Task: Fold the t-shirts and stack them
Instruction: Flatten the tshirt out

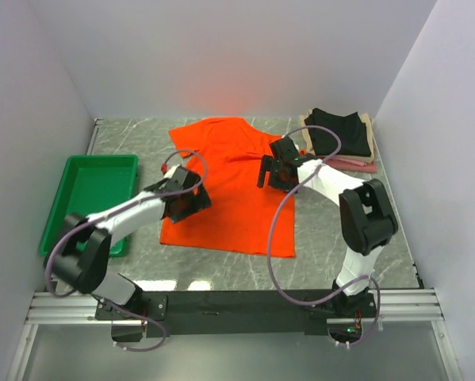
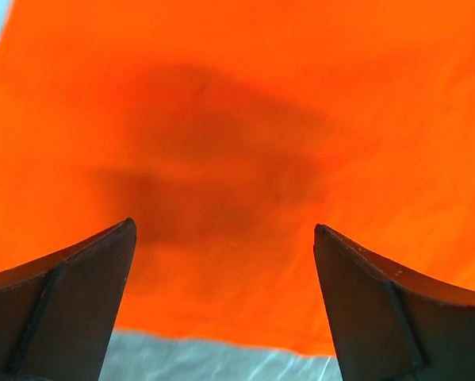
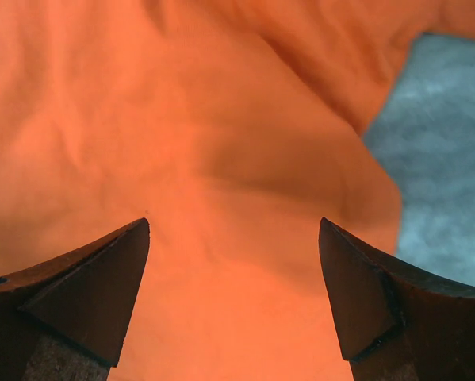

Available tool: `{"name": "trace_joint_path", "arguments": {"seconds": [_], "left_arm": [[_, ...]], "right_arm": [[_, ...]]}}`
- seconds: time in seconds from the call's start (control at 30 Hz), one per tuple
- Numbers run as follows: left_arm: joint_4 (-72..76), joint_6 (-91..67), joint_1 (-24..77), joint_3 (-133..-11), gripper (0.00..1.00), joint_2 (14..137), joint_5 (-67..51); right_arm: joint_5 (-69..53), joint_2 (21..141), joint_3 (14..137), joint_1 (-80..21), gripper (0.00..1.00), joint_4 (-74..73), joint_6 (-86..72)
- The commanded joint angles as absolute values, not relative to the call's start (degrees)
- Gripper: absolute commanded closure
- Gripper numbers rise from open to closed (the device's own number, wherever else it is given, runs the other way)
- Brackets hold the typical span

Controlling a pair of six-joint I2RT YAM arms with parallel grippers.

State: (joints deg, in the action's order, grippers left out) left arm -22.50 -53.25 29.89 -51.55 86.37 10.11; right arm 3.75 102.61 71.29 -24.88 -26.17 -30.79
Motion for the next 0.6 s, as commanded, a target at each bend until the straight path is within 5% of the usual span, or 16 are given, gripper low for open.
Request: {"name": "trace_joint_path", "arguments": {"seconds": [0.0,0.43,0.57], "left_arm": [[-23.45,-59.23,30.06,-46.68,0.01,79.30,10.90],[-20.67,-65.65,37.17,-29.80,0.01,74.79,3.71],[-13.22,-66.88,46.10,-28.83,0.01,76.99,-4.29]], "right_arm": [[3.60,105.38,74.79,-25.31,0.07,-26.90,-30.23],[3.78,119.96,89.20,-31.28,0.09,-32.61,-30.23],[1.24,127.06,99.03,-33.22,0.09,-35.76,-27.96]]}}
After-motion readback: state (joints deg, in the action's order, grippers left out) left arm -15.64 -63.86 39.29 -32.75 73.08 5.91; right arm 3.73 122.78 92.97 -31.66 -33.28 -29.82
